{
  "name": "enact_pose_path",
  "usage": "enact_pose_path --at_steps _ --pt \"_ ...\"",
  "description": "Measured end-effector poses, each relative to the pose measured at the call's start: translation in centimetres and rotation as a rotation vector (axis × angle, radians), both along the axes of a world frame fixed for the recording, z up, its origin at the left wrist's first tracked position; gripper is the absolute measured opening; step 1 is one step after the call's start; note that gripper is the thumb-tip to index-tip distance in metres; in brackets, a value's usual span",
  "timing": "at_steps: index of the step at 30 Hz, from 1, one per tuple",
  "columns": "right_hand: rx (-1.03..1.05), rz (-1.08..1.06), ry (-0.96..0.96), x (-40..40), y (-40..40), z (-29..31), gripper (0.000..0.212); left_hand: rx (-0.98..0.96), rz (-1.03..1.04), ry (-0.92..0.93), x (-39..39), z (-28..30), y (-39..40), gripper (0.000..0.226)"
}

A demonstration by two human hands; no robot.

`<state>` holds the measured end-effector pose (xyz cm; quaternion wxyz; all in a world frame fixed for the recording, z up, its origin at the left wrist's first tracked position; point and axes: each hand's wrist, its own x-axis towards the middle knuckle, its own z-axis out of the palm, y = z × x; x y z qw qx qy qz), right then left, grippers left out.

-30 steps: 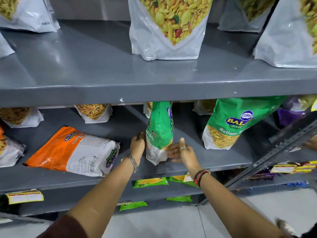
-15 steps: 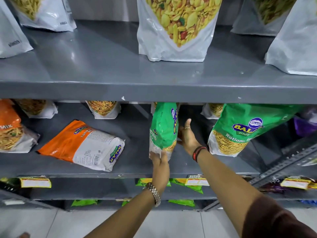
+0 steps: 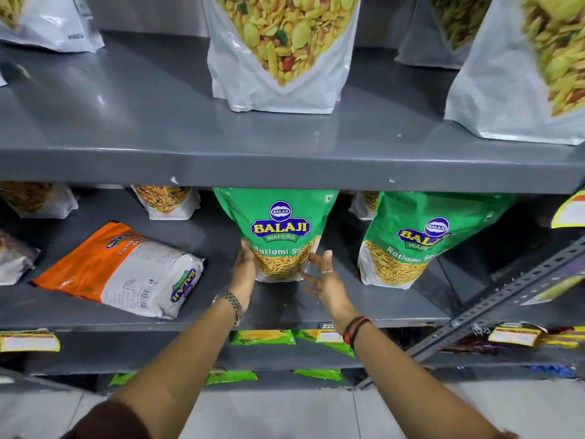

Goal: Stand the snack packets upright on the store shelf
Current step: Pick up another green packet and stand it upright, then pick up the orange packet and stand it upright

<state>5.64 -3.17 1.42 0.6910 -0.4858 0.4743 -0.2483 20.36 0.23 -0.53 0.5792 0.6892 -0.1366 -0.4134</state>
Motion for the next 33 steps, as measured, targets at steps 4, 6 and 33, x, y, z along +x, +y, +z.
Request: enact_pose_path --at_steps 4,6,33 --pt "0.03 -0.023 0.147 -0.5 0.2 -1.2 0.035 0.001 0.045 0.011 -0.4 -1.1 1.8 0.041" --pt "0.079 0.052 0.197 -0.1 0.8 -2.0 0.021 0.0 0.111 0.133 -0.1 -2.2 3.5 0.015" --pt "-0.356 0.522 0.799 30.6 4.5 1.5 0.026 0.072 0.128 0.31 22.8 -5.0 19.0 0.052"
